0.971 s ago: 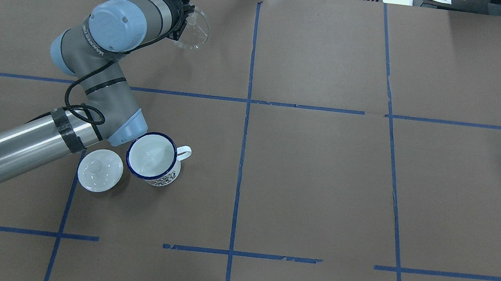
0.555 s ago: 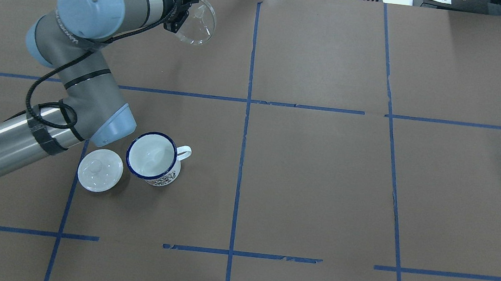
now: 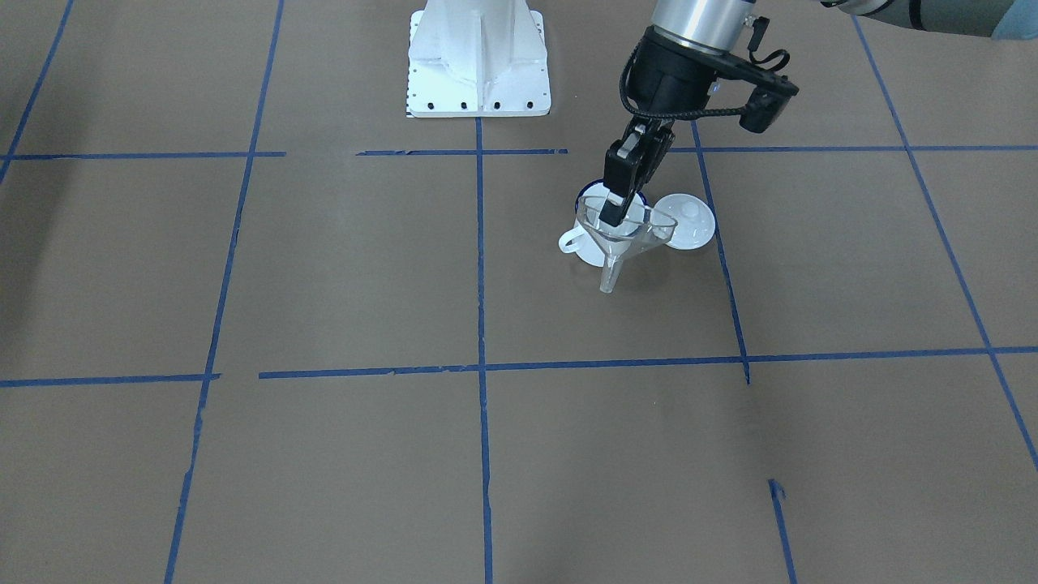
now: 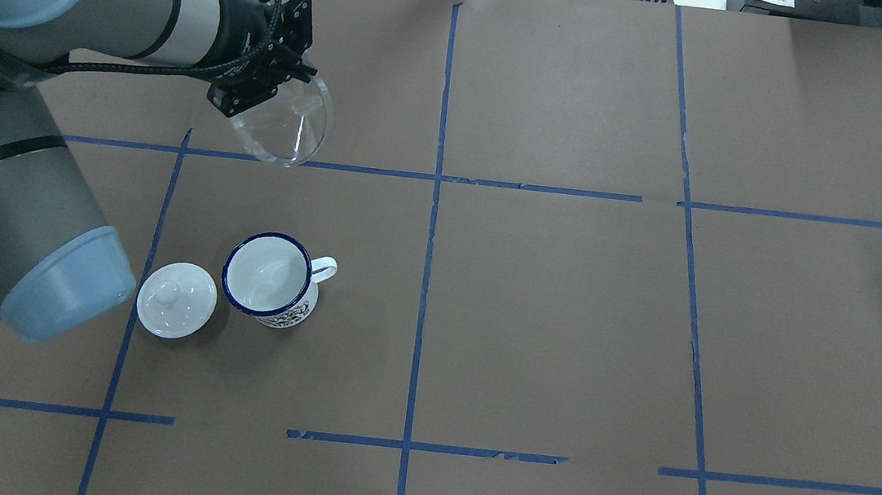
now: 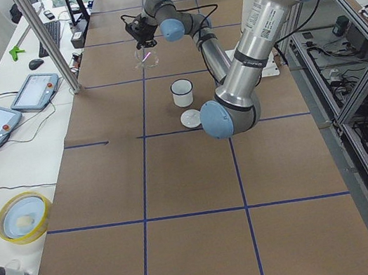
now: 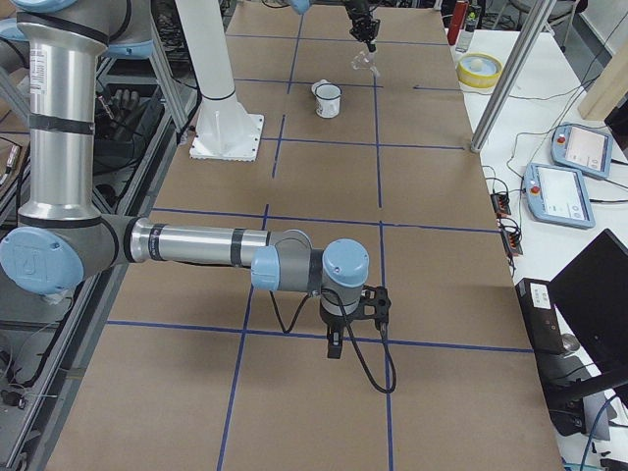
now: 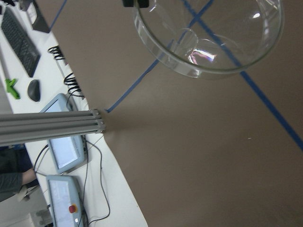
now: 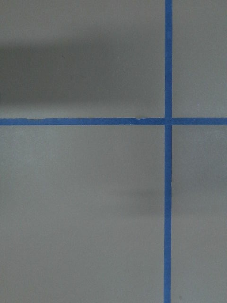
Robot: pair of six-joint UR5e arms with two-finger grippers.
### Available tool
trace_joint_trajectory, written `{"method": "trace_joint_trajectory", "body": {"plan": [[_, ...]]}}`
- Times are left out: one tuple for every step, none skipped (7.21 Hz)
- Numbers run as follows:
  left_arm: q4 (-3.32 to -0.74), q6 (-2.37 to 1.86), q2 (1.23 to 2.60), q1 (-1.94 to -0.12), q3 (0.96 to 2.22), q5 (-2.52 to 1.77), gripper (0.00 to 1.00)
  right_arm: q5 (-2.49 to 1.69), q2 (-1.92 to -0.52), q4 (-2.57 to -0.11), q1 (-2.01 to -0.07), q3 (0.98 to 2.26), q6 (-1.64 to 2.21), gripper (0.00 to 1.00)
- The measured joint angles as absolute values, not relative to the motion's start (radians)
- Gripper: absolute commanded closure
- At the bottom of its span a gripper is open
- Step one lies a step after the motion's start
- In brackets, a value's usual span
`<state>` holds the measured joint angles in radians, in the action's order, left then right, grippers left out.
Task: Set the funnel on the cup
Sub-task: 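Lift the glass funnel with the left gripper and carry it toward the mug, then lower the funnel into the mug opening with the left gripper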
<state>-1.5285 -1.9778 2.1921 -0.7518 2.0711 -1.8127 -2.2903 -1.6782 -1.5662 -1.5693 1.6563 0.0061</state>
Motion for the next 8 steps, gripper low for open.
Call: {"method": "trace_joint_trajectory", "body": {"plan": [[-1.356,-1.864,2.219,-0.723,2.111,-1.846,1.0,-2.29,-1.678,-1.566,-1.569,1.656,0.006,0.0],[-1.22,-1.752,2.241,-0.694,2.125,-1.872,1.0,-2.29,-1.678,-1.566,-1.569,1.657,0.006,0.0],[-1.109,-1.622,2.259,-0.673,2.12,-1.909,1.0,-2.29,-1.678,-1.566,-1.569,1.657,0.006,0.0],[-1.041,-1.497,2.281,-0.663,2.091,-1.948,1.0,-2.29,-1.678,-1.566,-1.569,1.657,0.006,0.0],[-1.015,-1.4,2.305,-0.659,2.041,-1.977,1.0,-2.29,-1.678,-1.566,-1.569,1.657,0.006,0.0],[-1.022,-1.339,2.322,-0.658,1.988,-1.991,1.0,-2.29,-1.678,-1.566,-1.569,1.657,0.006,0.0],[-1.053,-1.311,2.328,-0.656,1.943,-1.996,1.0,-2.29,-1.678,-1.566,-1.569,1.657,0.006,0.0],[-1.098,-1.3,2.325,-0.649,1.896,-1.997,1.0,-2.29,-1.678,-1.566,-1.569,1.657,0.006,0.0]]}}
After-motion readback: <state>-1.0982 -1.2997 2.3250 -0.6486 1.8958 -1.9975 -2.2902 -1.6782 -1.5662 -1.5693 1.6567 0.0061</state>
